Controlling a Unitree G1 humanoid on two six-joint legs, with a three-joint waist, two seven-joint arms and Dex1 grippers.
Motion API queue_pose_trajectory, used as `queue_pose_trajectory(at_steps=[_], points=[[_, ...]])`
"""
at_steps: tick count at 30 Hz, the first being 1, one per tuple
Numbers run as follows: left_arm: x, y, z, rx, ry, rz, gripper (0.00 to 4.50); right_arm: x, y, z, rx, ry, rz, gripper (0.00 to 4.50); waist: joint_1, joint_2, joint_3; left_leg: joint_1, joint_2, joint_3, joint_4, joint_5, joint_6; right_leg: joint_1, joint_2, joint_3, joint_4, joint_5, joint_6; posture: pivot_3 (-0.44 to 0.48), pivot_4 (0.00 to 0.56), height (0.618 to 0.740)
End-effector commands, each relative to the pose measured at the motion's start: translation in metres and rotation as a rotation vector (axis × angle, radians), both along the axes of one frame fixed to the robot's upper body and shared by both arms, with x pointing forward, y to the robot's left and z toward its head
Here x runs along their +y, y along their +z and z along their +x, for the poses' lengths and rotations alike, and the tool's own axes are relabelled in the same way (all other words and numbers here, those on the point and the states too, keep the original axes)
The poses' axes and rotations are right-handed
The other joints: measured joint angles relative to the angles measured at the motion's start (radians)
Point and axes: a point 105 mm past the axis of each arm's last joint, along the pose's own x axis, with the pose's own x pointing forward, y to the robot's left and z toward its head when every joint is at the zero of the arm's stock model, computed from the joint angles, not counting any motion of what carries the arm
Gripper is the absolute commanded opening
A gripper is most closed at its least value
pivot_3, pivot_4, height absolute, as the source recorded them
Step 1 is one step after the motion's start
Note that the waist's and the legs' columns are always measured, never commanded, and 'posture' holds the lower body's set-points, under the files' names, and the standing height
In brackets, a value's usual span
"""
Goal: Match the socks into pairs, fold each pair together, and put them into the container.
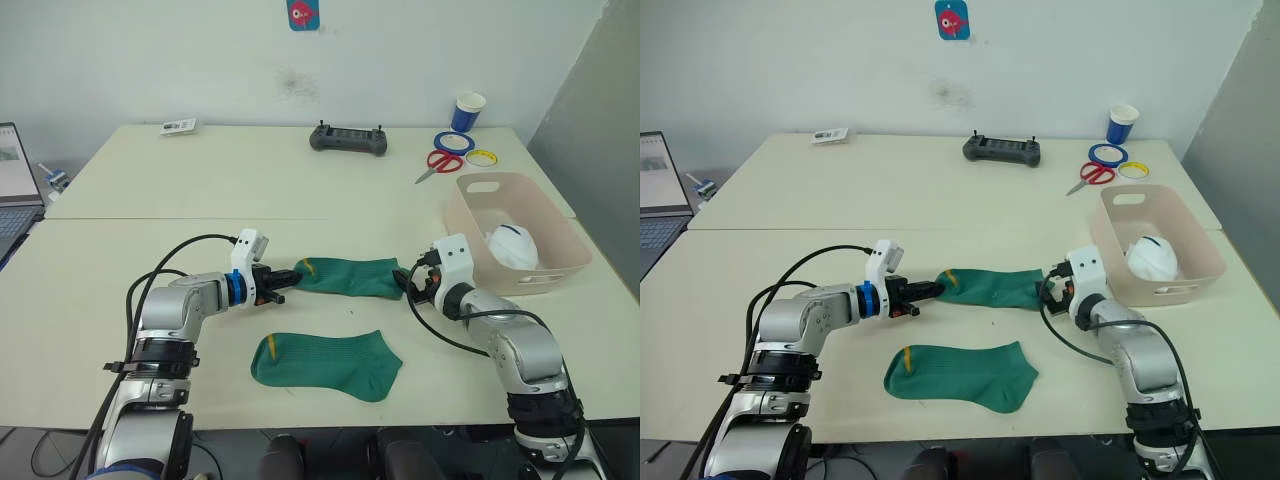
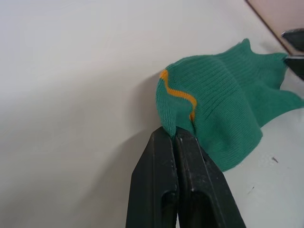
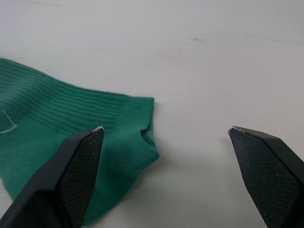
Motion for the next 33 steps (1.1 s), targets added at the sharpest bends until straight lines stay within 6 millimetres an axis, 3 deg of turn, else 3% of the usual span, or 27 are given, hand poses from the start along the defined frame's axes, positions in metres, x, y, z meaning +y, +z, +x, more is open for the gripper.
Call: queue_pose_trajectory(at_steps=[1,11,15,20,23,27,31,33], points=[[-0.001,0.012,-0.001,-0.070,-0.015,-0.009,0.00,0.010,0.010,-0.004,-0.047,0.063,0.005,3.66,0.000,0.000,0.000,0.000,0.000,0.000,0.000,0.000,0.000,0.000,0.000,0.000,0.000,0.000,0.000,0.000,0.150,0.740],[-0.001,0.013,0.000,-0.101,-0.010,-0.014,0.00,0.022,0.017,-0.009,-0.085,0.100,0.024,0.04,0.000,0.000,0.000,0.000,0.000,0.000,0.000,0.000,0.000,0.000,0.000,0.000,0.000,0.000,0.000,0.000,0.150,0.740],[0.003,0.020,0.001,-0.127,-0.006,-0.018,0.00,0.020,0.028,-0.012,-0.130,0.109,0.026,0.04,0.000,0.000,0.000,0.000,0.000,0.000,0.000,0.000,0.000,0.000,0.000,0.000,-0.001,0.000,0.000,0.000,0.150,0.740],[0.007,0.047,-0.007,-0.158,-0.066,-0.040,0.00,0.028,0.052,-0.028,-0.187,0.160,0.060,0.04,-0.002,0.000,0.000,-0.001,0.000,0.000,-0.001,0.000,0.000,0.000,0.000,0.000,-0.001,0.000,0.000,0.000,0.150,0.740],[0.020,0.068,-0.025,-0.136,-0.116,-0.046,0.00,0.033,0.074,-0.048,-0.177,0.182,0.230,0.04,-0.004,0.000,0.000,-0.002,0.001,-0.001,-0.001,0.000,0.000,-0.001,0.000,-0.001,-0.001,0.000,0.000,0.000,0.150,0.740],[0.037,0.080,-0.059,-0.017,-0.192,-0.051,0.00,0.035,0.076,-0.079,-0.076,0.222,0.392,0.04,-0.009,0.001,0.000,-0.002,0.002,-0.002,-0.003,0.000,0.000,-0.002,0.000,-0.002,-0.001,-0.001,-0.001,0.000,0.150,0.740],[0.044,0.071,-0.102,0.119,-0.292,-0.011,0.00,0.039,0.067,-0.111,0.014,0.281,0.425,0.04,-0.015,0.002,0.001,-0.002,0.001,-0.001,-0.004,0.000,0.000,-0.002,-0.001,-0.001,-0.003,-0.002,-0.002,0.000,0.150,0.740],[0.044,0.063,-0.113,0.166,-0.300,-0.007,0.00,0.041,0.058,-0.124,0.062,0.291,0.423,0.04,-0.014,0.002,0.001,-0.001,0.001,-0.001,-0.005,0.000,0.000,-0.002,-0.002,-0.002,-0.002,-0.003,-0.003,0.000,0.150,0.740]])
